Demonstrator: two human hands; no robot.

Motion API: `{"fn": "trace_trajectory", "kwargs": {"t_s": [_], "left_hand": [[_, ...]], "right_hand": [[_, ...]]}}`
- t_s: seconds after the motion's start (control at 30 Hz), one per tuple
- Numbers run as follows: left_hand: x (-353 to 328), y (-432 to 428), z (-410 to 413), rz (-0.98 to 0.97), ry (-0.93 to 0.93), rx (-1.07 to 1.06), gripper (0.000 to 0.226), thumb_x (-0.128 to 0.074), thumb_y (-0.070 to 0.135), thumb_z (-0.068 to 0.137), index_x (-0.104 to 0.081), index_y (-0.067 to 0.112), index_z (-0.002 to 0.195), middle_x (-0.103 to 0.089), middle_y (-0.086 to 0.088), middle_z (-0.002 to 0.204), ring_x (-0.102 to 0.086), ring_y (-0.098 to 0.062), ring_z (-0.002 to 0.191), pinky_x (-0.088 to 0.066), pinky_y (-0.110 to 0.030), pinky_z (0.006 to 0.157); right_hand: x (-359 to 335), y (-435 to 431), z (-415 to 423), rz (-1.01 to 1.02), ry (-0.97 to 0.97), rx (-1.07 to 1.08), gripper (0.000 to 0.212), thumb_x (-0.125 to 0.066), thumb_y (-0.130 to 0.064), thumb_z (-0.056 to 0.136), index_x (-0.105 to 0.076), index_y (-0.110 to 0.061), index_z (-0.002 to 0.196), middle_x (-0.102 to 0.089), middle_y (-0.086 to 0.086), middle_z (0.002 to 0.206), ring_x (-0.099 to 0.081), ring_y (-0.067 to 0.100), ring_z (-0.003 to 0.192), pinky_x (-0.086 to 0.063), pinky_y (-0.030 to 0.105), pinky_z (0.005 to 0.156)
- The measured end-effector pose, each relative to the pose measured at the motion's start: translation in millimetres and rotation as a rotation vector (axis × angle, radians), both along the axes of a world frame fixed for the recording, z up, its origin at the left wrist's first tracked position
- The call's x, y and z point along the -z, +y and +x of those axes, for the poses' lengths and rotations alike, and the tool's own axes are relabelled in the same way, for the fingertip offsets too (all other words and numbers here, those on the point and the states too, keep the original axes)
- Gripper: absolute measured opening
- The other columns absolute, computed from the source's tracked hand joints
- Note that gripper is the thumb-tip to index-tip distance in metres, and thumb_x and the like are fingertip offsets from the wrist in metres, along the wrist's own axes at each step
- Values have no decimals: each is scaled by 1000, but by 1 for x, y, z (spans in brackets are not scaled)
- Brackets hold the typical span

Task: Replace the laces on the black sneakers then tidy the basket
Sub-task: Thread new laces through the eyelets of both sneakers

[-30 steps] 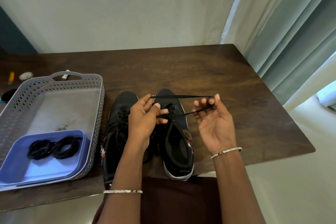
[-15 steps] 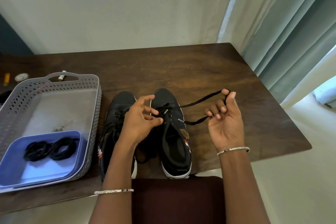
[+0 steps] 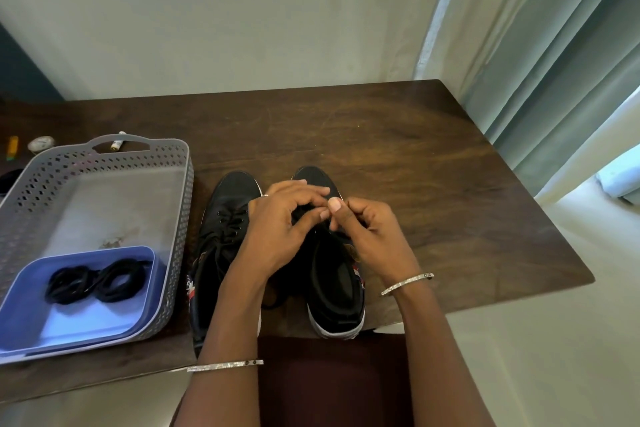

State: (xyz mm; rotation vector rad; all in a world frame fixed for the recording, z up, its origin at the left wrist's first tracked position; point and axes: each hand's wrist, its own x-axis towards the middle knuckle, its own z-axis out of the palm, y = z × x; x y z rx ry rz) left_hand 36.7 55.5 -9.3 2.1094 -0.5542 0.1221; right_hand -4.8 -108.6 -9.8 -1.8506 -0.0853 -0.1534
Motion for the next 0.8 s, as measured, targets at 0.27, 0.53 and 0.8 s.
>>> {"fn": "trace_trajectory", "kwargs": {"t_s": [0.27, 0.53, 0.8], "left_hand": [[-5, 15, -1, 10, -51, -783, 8, -60, 16, 94, -68, 13, 95, -64, -3, 94, -54, -13, 80, -29, -18, 69], [-11, 4, -6, -36, -48, -580, 56, -54, -11, 81, -58, 15, 130, -62, 2, 122, -60, -6, 98, -43, -15, 81], [-15, -14, -12, -241, 116, 51, 34, -48, 15, 96, -62, 22, 126, -70, 6, 93, -68, -9, 87, -52, -27, 82]], "right_hand": [[7, -30, 0, 70, 67, 200, 33, -55, -32, 101, -71, -10, 81, -44, -17, 49, -35, 2, 48, -31, 20, 51], [5, -22, 1, 258, 122, 220, 7, -53, -13, 102, -54, -11, 108, -76, 5, 88, -65, 16, 68, -50, 24, 59], [-6, -5, -3, 212, 21, 77, 15, -84, -7, 73, -78, -5, 87, -75, 3, 82, -68, 7, 76, -50, 18, 72]]}}
